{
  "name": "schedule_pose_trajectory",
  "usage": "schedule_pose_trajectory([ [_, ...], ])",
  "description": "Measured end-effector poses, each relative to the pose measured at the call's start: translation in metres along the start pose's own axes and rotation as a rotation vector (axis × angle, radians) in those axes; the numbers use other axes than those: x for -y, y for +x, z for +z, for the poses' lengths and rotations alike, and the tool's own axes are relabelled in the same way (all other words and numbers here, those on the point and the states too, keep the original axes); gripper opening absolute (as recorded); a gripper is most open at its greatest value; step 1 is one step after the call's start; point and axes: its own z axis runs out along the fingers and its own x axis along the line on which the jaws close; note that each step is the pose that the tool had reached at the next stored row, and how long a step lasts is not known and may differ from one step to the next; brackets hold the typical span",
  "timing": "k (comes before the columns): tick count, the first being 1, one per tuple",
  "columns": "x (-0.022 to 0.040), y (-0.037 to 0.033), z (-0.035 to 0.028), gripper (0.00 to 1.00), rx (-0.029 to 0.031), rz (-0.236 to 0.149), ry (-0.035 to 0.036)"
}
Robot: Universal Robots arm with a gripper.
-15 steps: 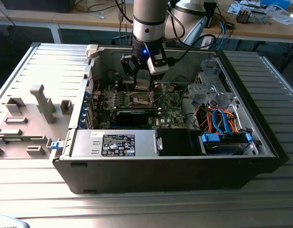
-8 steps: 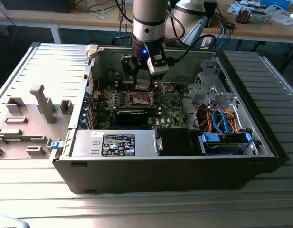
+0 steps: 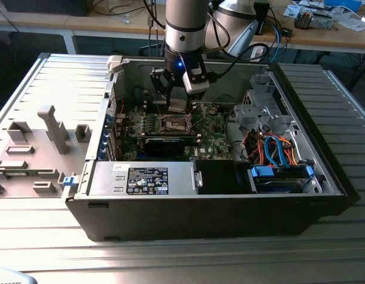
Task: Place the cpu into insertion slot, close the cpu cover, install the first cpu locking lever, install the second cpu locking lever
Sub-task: 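Place the cpu into insertion slot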
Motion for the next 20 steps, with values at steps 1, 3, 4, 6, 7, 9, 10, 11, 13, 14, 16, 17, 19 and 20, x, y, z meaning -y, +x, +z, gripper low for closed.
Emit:
schedule_pose_trajectory([
  [1,0.0,0.0,0.0001,0.54,0.0006,0.008,0.0],
  [3,0.0,0.0,0.0002,0.54,0.0014,0.019,-0.0004],
  [4,0.0,0.0,0.0003,0.54,0.0017,0.023,-0.0004],
  [6,0.0,0.0,0.0005,0.54,0.0026,0.034,-0.0007],
  [7,0.0,0.0,0.0005,0.54,0.0028,0.037,-0.0007],
  [9,0.0,0.0,0.0007,0.54,0.0034,0.046,-0.0009],
  [10,0.0,0.0,0.0007,0.54,0.0036,0.048,-0.0009],
  [11,0.0001,0.0,0.0008,0.54,0.0039,0.051,-0.001],
  [13,0.0001,0.0,0.001,0.54,0.0042,0.055,-0.001],
  [14,0.0001,0.0,0.001,0.54,0.0043,0.057,-0.001],
  [16,0.0001,0.0,0.0011,0.54,0.0045,0.059,-0.0011],
  [17,0.0001,0.0,0.0012,0.54,0.0047,0.062,-0.0011],
  [19,0.0001,0.0,0.0014,0.54,0.0049,0.065,-0.0013],
  [20,0.0001,0.0,0.0014,0.54,0.005,0.066,-0.0012],
])
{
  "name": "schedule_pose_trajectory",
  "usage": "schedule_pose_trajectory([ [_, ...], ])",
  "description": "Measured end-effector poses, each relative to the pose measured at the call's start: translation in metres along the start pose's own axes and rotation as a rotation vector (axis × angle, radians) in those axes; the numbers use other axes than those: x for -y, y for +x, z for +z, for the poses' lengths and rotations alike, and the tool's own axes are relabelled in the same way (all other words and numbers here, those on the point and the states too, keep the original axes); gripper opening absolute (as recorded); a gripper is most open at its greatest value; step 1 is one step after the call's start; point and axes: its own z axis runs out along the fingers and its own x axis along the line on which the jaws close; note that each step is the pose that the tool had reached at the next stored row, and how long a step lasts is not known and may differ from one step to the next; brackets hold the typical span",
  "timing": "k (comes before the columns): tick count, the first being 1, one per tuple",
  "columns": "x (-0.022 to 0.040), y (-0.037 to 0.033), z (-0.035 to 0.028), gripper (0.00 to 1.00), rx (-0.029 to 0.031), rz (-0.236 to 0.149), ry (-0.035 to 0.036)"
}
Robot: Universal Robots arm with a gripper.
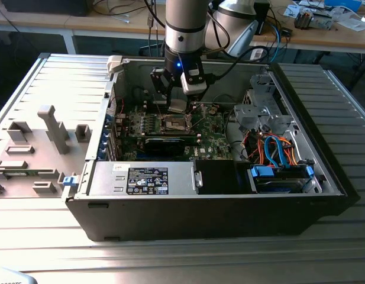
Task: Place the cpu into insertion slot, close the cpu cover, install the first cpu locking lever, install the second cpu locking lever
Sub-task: 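Place the cpu into insertion slot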
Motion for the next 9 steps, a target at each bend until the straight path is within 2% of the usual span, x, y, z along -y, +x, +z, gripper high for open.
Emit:
schedule_pose_trajectory([
  [9,0.0,0.0,0.0004,0.54,0.0009,0.011,-0.0003],
])
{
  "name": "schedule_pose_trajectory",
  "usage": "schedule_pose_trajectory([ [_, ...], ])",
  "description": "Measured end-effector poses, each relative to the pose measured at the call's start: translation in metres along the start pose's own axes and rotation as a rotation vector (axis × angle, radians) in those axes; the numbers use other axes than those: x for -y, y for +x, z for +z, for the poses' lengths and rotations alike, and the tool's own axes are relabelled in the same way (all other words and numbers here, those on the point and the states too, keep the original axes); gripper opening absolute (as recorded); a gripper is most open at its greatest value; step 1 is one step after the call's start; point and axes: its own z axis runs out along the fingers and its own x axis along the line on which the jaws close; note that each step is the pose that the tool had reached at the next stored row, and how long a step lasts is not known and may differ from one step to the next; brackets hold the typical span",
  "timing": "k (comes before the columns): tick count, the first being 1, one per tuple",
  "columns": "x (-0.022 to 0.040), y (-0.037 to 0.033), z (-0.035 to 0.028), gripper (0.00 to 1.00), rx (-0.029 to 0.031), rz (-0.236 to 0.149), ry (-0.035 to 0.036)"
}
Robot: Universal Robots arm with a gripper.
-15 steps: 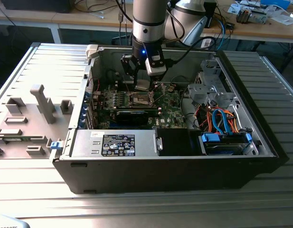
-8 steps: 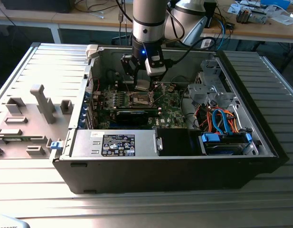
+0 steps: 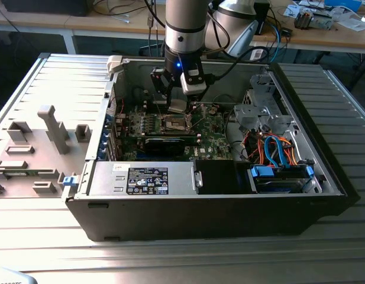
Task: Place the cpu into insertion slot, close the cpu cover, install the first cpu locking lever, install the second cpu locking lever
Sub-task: 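Place the cpu into insertion slot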
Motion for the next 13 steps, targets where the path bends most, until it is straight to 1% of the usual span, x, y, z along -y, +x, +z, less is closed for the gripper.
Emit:
schedule_pose_trajectory([
  [13,0.0001,0.0,0.0005,0.54,0.001,0.013,-0.0002],
])
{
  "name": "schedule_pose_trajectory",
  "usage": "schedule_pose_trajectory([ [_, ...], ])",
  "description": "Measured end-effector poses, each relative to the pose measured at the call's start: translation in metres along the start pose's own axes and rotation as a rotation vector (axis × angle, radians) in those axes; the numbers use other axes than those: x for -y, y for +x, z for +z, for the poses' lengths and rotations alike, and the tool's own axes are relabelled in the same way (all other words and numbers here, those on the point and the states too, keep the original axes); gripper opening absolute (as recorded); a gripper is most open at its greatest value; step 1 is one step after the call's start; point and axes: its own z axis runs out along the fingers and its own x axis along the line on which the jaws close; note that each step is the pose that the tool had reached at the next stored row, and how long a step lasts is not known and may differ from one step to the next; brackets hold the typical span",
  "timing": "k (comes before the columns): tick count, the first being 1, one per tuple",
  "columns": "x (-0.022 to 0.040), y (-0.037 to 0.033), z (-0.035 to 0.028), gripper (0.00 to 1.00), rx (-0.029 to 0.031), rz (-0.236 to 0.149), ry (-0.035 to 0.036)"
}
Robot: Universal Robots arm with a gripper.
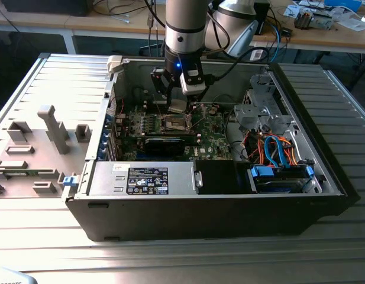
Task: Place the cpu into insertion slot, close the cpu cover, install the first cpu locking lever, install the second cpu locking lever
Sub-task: 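Place the cpu into insertion slot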
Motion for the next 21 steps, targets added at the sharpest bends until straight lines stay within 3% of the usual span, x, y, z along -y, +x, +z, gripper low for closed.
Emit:
schedule_pose_trajectory([
  [21,0.0,0.0,0.0007,0.54,0.0007,0.01,-0.0002],
])
